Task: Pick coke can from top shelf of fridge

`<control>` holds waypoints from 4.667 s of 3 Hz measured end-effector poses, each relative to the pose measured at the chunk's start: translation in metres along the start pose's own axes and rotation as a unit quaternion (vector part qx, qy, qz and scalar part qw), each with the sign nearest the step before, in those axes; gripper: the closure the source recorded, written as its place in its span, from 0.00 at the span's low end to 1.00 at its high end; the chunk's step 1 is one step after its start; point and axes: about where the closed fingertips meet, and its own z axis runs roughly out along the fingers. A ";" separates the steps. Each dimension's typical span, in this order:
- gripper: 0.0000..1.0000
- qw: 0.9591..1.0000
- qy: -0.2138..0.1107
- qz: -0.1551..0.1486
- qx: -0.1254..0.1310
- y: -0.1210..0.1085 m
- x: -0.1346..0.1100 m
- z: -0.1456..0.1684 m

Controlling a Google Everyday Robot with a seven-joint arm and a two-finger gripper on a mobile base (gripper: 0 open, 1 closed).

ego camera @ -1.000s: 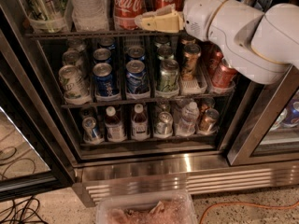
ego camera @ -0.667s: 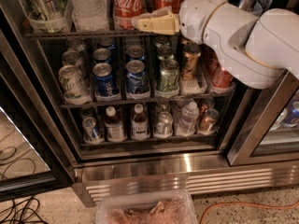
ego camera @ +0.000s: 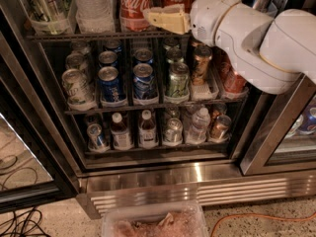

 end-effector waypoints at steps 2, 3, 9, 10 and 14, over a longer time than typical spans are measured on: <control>0.68 1.000 0.000 0.000 0.000 0.000 0.000 0.000; 0.91 1.000 0.000 0.000 0.000 0.000 0.000 0.000; 1.00 0.997 -0.072 -0.004 0.028 -0.025 -0.045 -0.001; 1.00 0.995 -0.099 -0.006 0.029 -0.017 -0.062 0.004; 1.00 0.996 -0.066 0.008 0.065 0.000 -0.067 -0.050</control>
Offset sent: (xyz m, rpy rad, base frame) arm 0.0000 0.0000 0.0000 0.0000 0.0000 0.0000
